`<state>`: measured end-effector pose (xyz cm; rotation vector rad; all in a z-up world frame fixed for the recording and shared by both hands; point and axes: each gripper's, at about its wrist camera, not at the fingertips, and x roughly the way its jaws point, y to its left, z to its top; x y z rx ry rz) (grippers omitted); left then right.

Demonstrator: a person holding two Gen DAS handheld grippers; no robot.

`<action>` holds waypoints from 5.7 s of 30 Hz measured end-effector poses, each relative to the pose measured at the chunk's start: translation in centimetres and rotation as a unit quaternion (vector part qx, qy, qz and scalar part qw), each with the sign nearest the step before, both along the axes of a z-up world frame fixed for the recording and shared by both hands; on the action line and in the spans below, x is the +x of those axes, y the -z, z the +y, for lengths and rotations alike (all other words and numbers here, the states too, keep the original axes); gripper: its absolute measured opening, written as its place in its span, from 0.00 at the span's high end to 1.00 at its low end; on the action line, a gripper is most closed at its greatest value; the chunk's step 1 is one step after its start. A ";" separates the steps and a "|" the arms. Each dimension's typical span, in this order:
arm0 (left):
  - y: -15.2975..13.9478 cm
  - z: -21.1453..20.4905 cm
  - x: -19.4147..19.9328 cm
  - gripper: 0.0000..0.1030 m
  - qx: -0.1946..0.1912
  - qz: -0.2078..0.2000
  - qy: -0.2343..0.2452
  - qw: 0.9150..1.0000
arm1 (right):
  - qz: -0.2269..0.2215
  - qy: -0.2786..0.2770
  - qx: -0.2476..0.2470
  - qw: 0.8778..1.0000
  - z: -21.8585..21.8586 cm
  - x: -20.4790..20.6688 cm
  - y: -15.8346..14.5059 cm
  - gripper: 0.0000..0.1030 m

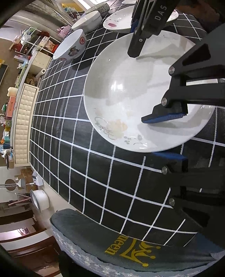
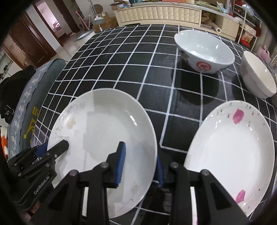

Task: Organize plates and bowls

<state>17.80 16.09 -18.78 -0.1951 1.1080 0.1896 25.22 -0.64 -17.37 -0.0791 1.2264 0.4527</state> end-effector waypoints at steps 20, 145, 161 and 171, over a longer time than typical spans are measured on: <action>-4.1 -2.0 -2.6 0.80 0.056 -0.052 -0.018 0.997 | -0.040 0.005 0.022 0.999 -3.8 -3.0 -4.2 0.64; -4.2 -5.4 -1.4 0.69 -0.013 -0.004 0.074 0.997 | -0.051 0.009 0.011 0.999 -4.0 -2.7 -4.0 0.52; -1.9 -1.1 -2.0 0.69 0.004 0.007 0.047 0.999 | -0.049 -0.017 -0.041 0.998 0.0 -3.2 -1.6 0.52; -1.6 -0.7 -1.4 0.69 0.002 0.009 0.042 0.999 | -0.041 -0.026 -0.044 0.998 0.2 -2.8 -1.3 0.50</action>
